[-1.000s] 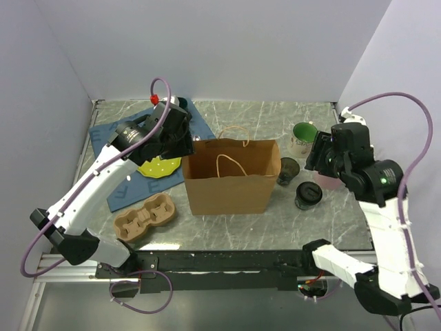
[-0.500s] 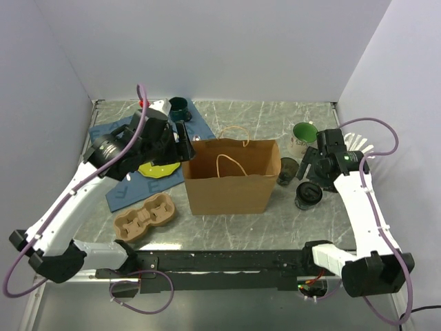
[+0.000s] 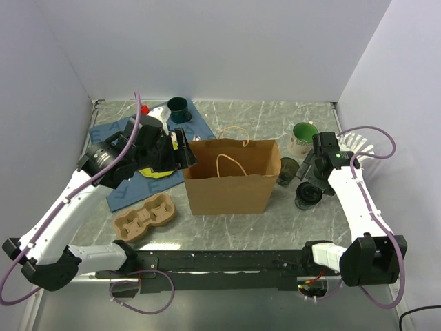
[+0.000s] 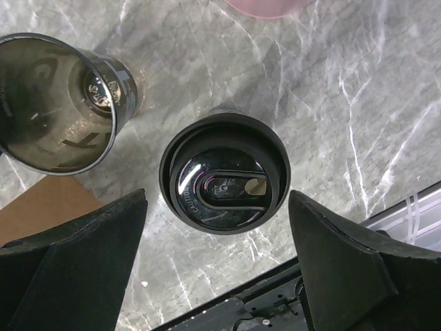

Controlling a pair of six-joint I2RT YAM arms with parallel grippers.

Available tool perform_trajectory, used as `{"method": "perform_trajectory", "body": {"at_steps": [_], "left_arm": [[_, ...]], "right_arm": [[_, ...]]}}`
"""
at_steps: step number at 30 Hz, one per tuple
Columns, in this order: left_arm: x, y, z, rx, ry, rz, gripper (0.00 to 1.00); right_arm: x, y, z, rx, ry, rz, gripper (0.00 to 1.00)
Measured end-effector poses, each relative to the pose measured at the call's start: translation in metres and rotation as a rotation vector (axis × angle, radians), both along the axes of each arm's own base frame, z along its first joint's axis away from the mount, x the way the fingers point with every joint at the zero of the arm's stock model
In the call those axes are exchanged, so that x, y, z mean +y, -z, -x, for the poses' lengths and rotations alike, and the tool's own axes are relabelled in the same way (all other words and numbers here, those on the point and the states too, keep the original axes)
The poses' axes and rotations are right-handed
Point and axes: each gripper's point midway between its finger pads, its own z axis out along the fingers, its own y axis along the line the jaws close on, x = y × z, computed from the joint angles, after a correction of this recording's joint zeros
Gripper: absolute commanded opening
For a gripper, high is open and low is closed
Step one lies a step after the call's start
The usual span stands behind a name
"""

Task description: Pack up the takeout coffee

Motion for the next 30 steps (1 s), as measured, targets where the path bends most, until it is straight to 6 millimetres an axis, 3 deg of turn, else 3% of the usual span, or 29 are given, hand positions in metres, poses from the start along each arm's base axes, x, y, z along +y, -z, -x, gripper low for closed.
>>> {"method": "perform_trajectory", "body": {"at_steps": [8, 30], "left_arm": [[0.005, -0.003, 0.006, -0.011, 0.000, 0.008, 0.82], [0.006, 0.013, 0.010, 0.030, -0.013, 0.002, 0.82]], "right_arm": [[0.000, 0.010, 0.001, 0.006, 0.012, -0.006, 0.89], [0.000, 0.024, 0.000, 0.052, 0.013, -0.004, 0.86]]}}
